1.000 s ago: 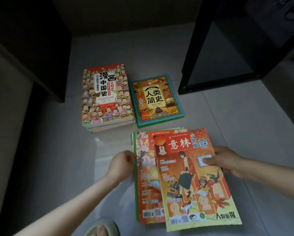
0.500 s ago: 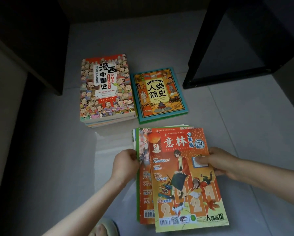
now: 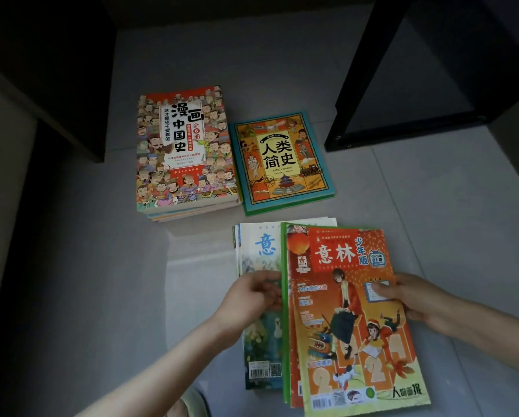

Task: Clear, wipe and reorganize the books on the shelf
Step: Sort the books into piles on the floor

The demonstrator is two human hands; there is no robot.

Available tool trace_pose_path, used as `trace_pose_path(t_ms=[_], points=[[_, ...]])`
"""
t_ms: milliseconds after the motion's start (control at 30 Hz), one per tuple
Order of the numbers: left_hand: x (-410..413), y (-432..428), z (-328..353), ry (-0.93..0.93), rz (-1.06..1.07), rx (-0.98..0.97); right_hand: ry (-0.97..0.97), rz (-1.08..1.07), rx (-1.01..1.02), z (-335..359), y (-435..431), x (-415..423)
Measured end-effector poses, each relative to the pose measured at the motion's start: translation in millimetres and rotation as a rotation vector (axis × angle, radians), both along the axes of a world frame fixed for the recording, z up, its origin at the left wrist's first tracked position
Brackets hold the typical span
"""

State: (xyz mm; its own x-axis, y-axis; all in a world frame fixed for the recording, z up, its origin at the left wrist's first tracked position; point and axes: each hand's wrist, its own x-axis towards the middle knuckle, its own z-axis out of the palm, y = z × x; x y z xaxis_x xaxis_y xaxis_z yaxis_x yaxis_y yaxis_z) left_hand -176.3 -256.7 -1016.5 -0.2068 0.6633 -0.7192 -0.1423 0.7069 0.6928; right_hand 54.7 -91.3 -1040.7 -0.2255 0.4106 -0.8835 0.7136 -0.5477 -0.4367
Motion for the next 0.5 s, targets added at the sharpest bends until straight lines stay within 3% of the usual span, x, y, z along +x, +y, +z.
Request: trace_pose_path(t_ms=[133,167,400,500], points=[[-23.1,-7.2,-15.4,0.534,0.006,-0.054,0.083,-0.07,0.027,-1.4,-4.3,-7.3],[-29.9,-10.8,-16.1,0.573,0.021,-0.08,0.096,-0.091,0.046,-2.1,-6.2,-11.1],[-28.6,-25.7,-55.3,0.306,-0.056,-0.15,0.107,-0.051,0.093,-9.7,-3.6,-43.9],[-29.4,-11.1,-29.4,0.18,-0.012,-0.185,0.107,-0.021,0.019,-11.6,4.1,-46.8]])
